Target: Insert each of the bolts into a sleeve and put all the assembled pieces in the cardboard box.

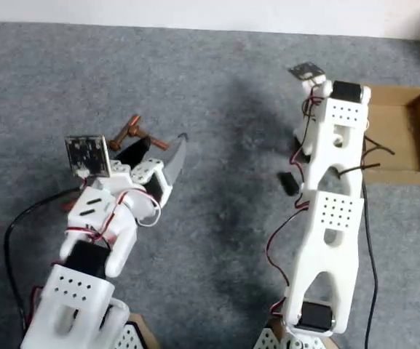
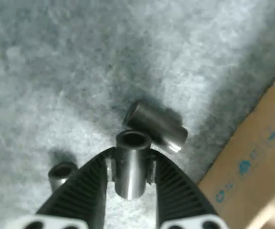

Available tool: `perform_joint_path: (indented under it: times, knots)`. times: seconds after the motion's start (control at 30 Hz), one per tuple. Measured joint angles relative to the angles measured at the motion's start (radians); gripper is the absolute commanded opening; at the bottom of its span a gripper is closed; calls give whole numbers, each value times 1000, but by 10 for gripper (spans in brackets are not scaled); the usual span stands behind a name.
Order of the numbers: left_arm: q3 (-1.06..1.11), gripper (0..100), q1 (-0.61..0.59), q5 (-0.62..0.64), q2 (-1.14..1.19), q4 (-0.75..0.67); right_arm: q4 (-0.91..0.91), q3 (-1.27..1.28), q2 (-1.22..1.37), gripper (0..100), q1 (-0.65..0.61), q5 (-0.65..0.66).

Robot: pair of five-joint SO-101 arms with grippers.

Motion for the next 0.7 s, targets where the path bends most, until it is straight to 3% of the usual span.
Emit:
perform_joint_path:
  times: [0.2,0.5,0.7]
  knots:
    - [-44,180,0,11,31,48,0,5,-109,5,-35,-161]
    - [-261,178,-60,94,450,95,0,245,-324,5,-95,-341]
    - [-359,181,-135,269,563,146,0,374,-474,5,-112,-420]
